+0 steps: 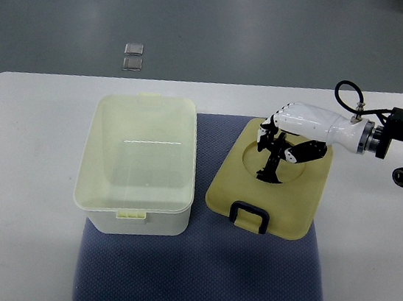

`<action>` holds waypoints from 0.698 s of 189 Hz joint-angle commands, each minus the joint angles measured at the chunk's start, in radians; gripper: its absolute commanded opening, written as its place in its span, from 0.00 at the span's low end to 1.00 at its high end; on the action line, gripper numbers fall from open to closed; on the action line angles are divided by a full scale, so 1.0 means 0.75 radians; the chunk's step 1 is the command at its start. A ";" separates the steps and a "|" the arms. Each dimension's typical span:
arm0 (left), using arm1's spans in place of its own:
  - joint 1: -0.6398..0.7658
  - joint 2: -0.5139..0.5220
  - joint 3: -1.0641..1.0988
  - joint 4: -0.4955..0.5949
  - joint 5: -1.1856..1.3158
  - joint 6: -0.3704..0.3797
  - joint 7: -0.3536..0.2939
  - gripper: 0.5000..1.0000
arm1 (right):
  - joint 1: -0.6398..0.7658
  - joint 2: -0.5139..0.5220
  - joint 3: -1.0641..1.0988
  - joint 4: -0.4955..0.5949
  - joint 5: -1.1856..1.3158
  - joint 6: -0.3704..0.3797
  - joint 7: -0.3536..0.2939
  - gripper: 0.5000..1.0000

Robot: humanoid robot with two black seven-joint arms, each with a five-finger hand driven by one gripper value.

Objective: Open white storage box with right hand
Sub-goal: 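Carry the yellow lid away from the box and lower it onto the cushion, then open the right hand to release the lid handle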

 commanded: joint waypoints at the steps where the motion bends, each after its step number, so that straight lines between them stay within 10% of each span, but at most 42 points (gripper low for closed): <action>1: 0.000 0.000 0.000 0.004 0.000 0.000 0.002 1.00 | -0.040 0.026 -0.002 -0.002 -0.002 -0.026 0.000 0.12; 22: 0.000 0.000 0.000 0.004 0.000 0.000 0.002 1.00 | -0.073 0.050 -0.004 -0.004 -0.004 -0.034 0.000 0.65; 38: 0.000 0.000 0.000 0.004 0.000 0.000 0.002 1.00 | -0.077 0.057 -0.002 -0.004 -0.004 -0.030 0.000 0.80; 86: 0.000 0.000 0.000 0.004 0.000 0.000 0.000 1.00 | -0.028 0.026 -0.006 0.000 0.001 0.019 0.000 0.86; 132: 0.000 0.000 0.000 0.004 0.000 0.000 0.000 1.00 | 0.099 -0.138 0.010 0.002 0.015 0.317 0.000 0.86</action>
